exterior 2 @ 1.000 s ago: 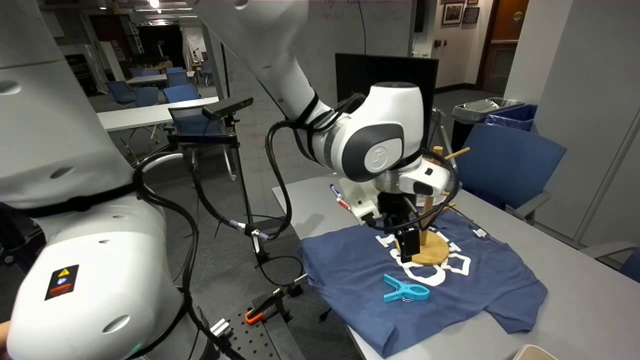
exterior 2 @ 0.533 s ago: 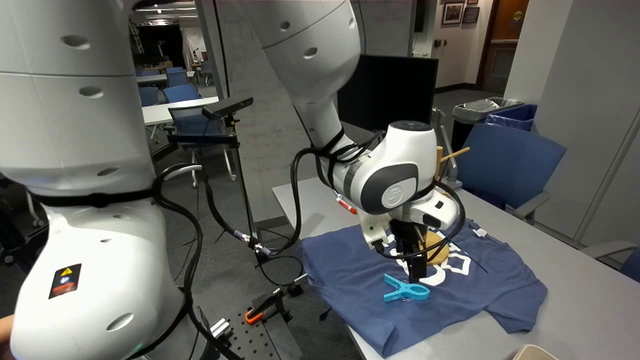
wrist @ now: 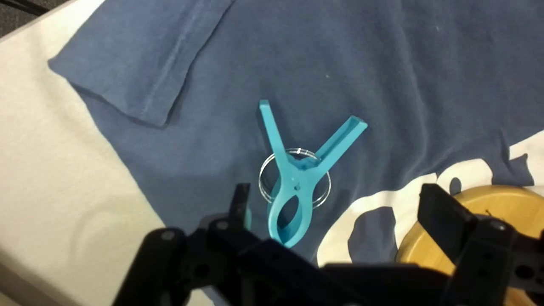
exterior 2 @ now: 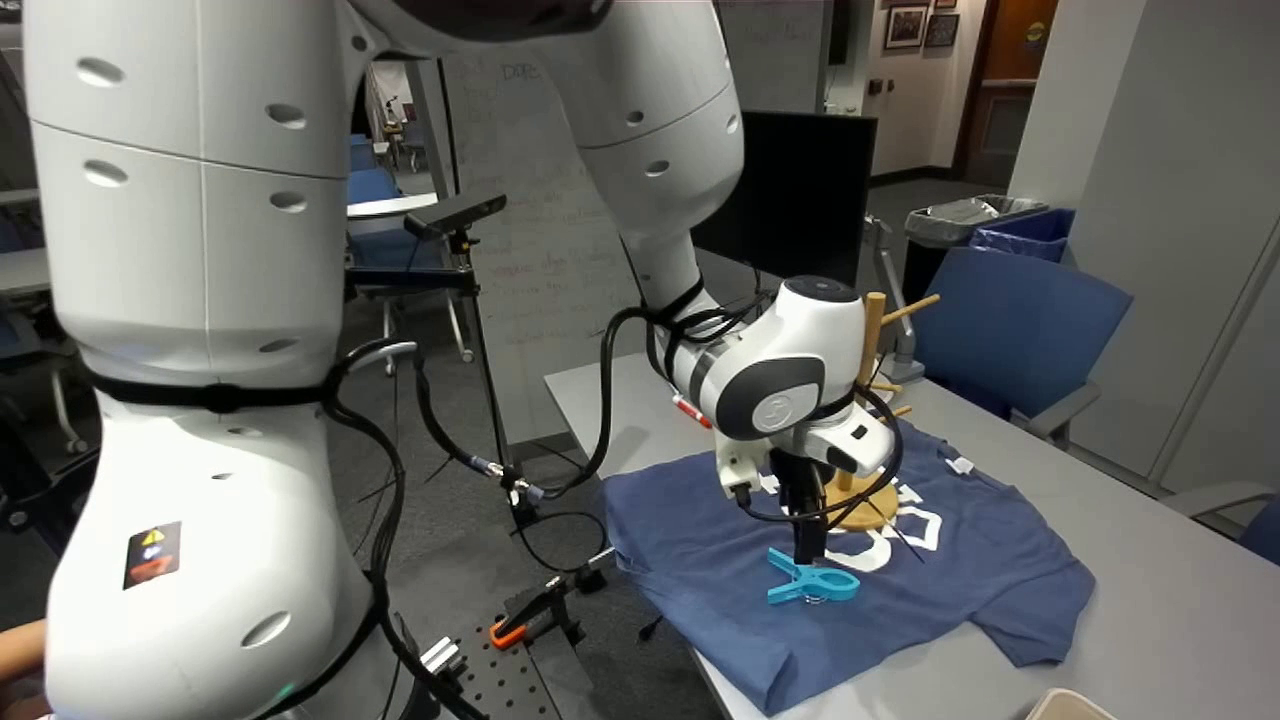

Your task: Hang the peg on the stand

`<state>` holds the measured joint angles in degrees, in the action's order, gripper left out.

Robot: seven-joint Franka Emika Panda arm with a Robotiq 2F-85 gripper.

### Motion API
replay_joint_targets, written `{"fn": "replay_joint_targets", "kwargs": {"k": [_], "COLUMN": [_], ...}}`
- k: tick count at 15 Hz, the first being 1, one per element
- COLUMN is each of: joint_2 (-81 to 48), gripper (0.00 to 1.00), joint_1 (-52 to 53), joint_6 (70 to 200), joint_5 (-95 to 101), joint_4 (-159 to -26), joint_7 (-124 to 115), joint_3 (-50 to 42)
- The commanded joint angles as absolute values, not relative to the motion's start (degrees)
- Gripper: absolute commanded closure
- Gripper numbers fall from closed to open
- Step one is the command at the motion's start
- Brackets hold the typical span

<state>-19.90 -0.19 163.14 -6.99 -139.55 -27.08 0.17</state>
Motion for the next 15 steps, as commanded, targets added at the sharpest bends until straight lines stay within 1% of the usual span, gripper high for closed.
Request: {"fn": "replay_joint_targets", "kwargs": {"k": [1,4,5,10,15], "joint_2": [-24.27,-25.85,-24.03,-25.36,-28.26], "gripper": [0.0,0.0,0.0,0.0,0.0], "joint_1": [1.78,1.74,2.45,3.23,2.15], "joint_6": [165.26,166.92,164.52,165.66,166.49], "joint_5": [-10.18,-10.87,-10.27,-9.86,-10.83], "joint_4": [-136.99,-136.79,-137.73,-137.31,-135.96], "joint_7": [-26.2,-25.09,-25.81,-26.6,-26.02], "joint_3": [-0.4,-0.33,-1.11,-2.14,-2.66]}}
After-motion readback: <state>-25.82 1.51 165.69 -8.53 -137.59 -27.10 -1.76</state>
